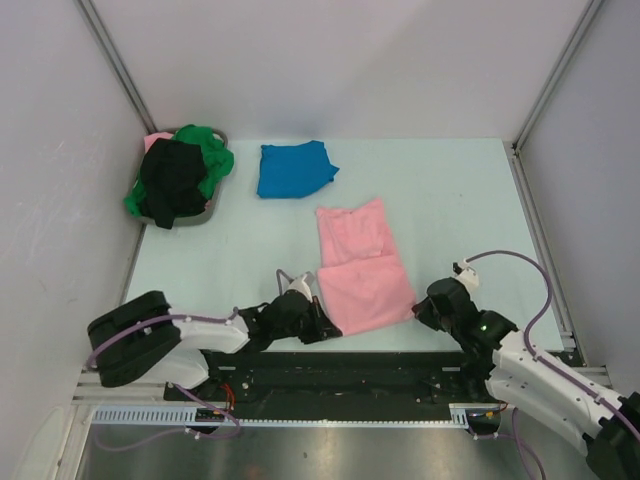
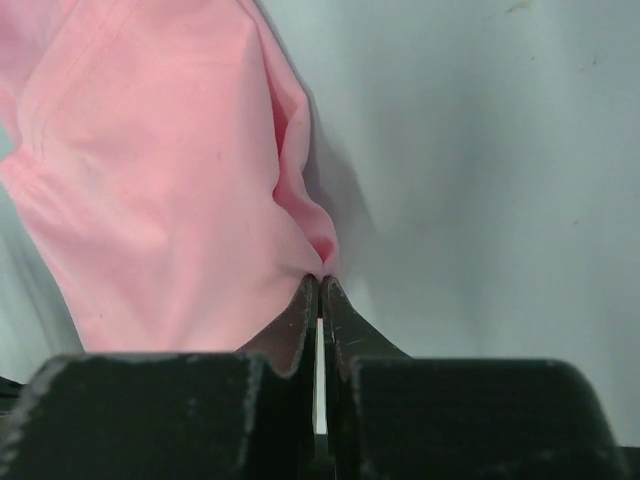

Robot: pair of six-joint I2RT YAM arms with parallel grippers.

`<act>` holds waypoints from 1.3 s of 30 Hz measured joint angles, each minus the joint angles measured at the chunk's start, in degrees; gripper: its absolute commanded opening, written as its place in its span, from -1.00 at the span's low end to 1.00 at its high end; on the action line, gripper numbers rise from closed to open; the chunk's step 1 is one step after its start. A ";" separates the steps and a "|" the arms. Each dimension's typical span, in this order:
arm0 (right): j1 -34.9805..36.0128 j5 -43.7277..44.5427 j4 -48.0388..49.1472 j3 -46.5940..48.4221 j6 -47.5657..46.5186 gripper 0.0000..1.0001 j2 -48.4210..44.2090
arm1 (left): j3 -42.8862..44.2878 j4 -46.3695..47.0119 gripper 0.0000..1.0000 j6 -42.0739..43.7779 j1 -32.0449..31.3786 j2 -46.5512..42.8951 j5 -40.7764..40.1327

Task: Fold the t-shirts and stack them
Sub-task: Fold the tshirt

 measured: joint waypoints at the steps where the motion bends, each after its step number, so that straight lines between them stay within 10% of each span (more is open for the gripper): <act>1: 1.36 0.76 -1.05 0.00 0.57 -1.00 -1.11 | -0.13 -1.18 -1.00 -0.13 -0.31 -1.57 -0.24; 15: -0.98 4.79 1.42 14.12 -3.28 -1.00 10.29 | 12.98 -18.45 -1.00 4.55 3.45 -18.36 -6.80; 39: -15.45 -9.77 21.73 45.48 -10.23 -1.00 54.82 | 28.24 -15.19 -0.99 12.13 31.32 8.72 5.49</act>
